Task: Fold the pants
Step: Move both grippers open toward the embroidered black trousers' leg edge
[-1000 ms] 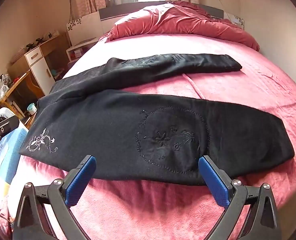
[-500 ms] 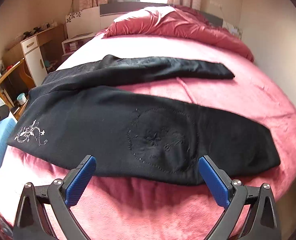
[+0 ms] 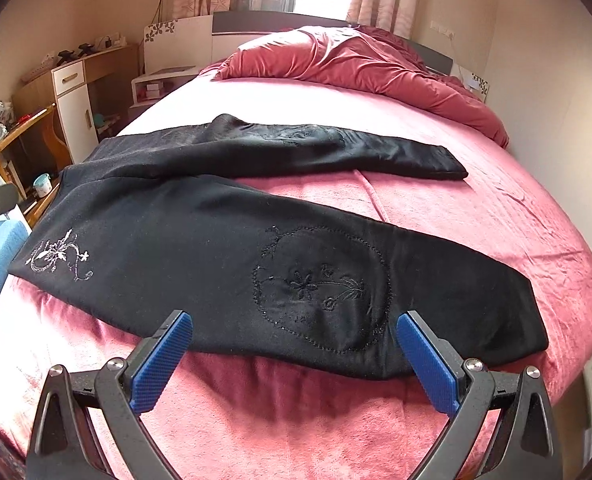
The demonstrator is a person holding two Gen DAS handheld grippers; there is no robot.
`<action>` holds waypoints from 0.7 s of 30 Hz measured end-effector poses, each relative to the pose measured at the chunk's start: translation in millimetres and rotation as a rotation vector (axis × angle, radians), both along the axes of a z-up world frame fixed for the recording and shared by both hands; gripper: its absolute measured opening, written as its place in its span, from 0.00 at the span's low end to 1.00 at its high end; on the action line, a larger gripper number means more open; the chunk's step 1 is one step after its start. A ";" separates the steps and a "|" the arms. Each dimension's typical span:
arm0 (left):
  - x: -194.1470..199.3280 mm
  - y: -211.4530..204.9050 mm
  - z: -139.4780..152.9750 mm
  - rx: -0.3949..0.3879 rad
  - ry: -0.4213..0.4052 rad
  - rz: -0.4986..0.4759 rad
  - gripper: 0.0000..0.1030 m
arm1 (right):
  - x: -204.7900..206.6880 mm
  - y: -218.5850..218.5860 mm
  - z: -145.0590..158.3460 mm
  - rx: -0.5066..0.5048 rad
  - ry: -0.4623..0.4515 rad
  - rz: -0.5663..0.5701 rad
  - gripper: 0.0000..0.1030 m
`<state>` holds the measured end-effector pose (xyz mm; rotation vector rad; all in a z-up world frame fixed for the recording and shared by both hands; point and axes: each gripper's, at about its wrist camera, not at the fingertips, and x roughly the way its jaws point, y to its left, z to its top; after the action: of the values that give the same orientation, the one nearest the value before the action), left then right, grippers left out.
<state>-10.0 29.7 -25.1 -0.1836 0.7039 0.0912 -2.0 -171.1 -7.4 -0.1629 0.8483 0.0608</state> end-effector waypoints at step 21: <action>0.3 17.1 -17.5 -0.032 0.081 0.043 0.85 | -1.3 1.0 -6.6 -0.014 0.022 0.004 1.00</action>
<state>-9.7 46.8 -42.6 -0.2266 0.7825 0.1292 -3.3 -170.0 -14.0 -0.1772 0.8704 0.0606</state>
